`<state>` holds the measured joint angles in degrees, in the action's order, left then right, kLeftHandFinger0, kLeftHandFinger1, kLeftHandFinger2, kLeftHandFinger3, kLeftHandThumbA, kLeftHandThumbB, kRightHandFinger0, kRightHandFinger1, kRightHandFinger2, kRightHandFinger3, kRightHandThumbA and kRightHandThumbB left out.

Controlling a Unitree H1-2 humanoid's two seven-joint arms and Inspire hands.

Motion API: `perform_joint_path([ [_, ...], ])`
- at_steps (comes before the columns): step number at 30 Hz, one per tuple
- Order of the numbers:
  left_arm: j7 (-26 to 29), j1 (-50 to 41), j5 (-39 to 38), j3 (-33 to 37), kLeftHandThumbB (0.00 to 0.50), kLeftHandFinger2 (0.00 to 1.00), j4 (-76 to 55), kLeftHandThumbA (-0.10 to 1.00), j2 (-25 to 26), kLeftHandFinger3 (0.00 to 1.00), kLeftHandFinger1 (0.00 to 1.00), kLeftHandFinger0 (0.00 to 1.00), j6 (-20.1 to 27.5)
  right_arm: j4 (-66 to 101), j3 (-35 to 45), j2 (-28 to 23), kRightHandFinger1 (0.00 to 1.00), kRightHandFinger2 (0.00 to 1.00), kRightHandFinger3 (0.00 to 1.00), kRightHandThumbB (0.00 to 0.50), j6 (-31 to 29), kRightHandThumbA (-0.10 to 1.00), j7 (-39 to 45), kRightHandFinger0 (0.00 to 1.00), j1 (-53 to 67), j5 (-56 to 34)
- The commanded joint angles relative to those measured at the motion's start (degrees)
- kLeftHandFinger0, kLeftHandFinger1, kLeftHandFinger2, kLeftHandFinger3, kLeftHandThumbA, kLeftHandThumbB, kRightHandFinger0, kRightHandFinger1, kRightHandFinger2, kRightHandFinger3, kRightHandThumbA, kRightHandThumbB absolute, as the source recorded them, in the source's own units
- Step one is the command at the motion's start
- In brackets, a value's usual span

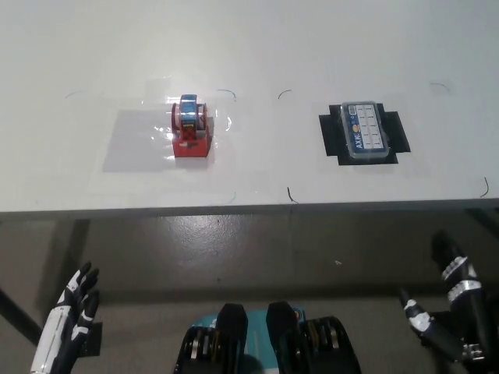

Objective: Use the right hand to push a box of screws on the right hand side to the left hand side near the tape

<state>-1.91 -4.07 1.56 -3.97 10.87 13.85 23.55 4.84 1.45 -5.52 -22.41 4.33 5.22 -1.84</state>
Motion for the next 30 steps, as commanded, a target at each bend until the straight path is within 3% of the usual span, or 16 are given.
perform_joint_path([
  [1, -0.8, -0.6, -0.3, -0.1, 0.241, 1.00, -2.9, 0.89, 1.1, 1.00, 1.00, 1.00, 3.4, 7.9, 0.9, -0.8, 0.99, 1.00, 1.00, 0.162, -4.5, 0.71, 0.4, 0.95, -0.6, -2.4],
  [4, -0.9, -0.9, -0.4, -0.1, 0.232, 1.00, -3.8, 0.87, 1.1, 1.00, 1.00, 1.00, 3.4, 10.3, 1.8, -1.5, 0.99, 1.00, 1.00, 0.158, -4.5, 0.79, -0.1, 0.93, -2.6, -1.7],
  [7, -0.8, -1.3, 0.2, 0.2, 0.223, 1.00, -4.3, 0.90, 1.1, 1.00, 1.00, 1.00, 3.4, 12.8, 2.4, -2.9, 1.00, 1.00, 1.00, 0.213, -0.7, 0.89, -0.1, 1.00, -4.3, -1.6],
  [10, -1.2, -1.4, 0.1, 0.5, 0.214, 1.00, -5.1, 0.95, 1.2, 1.00, 1.00, 1.00, 3.4, 13.9, 3.2, -4.1, 1.00, 1.00, 1.00, 0.309, 5.6, 0.93, -0.3, 1.00, -7.4, -2.0],
  [17, -2.7, -1.4, -1.5, 0.6, 0.238, 1.00, -6.3, 1.00, 1.1, 1.00, 1.00, 1.00, 3.4, 6.9, 4.3, -7.9, 1.00, 1.00, 1.00, 0.271, 5.1, 1.00, 0.4, 1.00, -16.7, -1.4],
  [24, -1.8, -1.9, 1.3, 0.6, 0.246, 1.00, -8.1, 1.00, 1.0, 1.00, 1.00, 1.00, 3.4, -1.6, 4.2, -10.1, 1.00, 1.00, 1.00, 0.340, 6.7, 1.00, 0.5, 1.00, -25.6, -1.0],
  [30, -2.5, -2.8, 0.8, 0.8, 0.253, 1.00, -9.0, 1.00, 1.0, 1.00, 1.00, 1.00, 3.4, -11.8, 4.4, -9.8, 1.00, 1.00, 1.00, 0.322, 6.6, 1.00, 0.7, 1.00, -34.5, -2.9],
])
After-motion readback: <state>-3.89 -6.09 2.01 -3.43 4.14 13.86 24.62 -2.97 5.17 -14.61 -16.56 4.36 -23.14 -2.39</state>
